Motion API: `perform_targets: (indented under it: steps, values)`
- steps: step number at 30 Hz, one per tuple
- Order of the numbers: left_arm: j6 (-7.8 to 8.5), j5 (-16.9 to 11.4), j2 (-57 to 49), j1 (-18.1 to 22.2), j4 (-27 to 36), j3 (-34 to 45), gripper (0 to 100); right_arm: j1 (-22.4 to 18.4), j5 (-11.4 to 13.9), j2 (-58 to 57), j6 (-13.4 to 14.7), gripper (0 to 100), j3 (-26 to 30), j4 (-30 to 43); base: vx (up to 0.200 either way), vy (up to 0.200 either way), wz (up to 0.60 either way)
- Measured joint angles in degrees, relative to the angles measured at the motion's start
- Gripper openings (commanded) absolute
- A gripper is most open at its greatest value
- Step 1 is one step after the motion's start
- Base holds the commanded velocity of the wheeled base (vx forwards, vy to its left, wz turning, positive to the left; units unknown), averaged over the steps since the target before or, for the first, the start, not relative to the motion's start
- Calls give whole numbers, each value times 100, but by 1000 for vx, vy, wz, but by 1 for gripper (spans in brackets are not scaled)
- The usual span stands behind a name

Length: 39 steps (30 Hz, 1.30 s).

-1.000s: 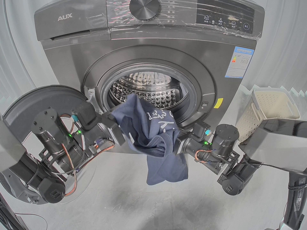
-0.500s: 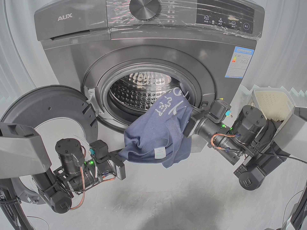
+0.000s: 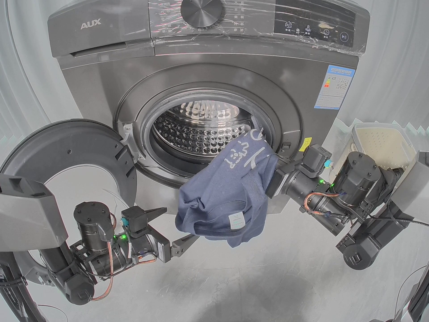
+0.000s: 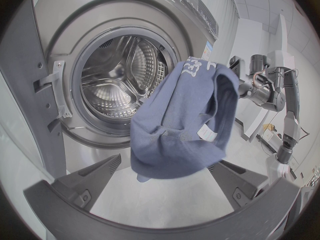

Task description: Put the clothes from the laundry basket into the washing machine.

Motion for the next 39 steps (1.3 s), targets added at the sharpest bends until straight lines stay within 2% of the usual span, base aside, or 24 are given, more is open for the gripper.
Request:
perform_targets:
  steps: [9, 15, 18, 25, 31, 39]
  values:
    - [17, -68, -435, -113, -2, 518, 100, -241, -4, 68, -26, 0, -30, 7, 0, 0, 0]
    - [-16, -44, -502, -447, 4, 584, 100, -160, -11, 135, -33, 0, -152, 35, 0, 0, 0]
    - [-49, -60, -461, -561, 0, 323, 100, -49, -28, 179, -34, 0, -183, 43, 0, 0, 0]
    - [-167, -79, -152, -751, -2, -538, 100, 238, -269, 394, -30, 0, -375, 71, 0, 0, 0]
    - [-178, -60, 184, -952, 0, -1031, 100, 400, -443, 555, -28, 0, -585, 95, 0, 0, 0]
    - [-167, 13, 567, -985, 1, -1428, 100, 546, -495, 640, -20, 0, -678, 150, 0, 0, 0]
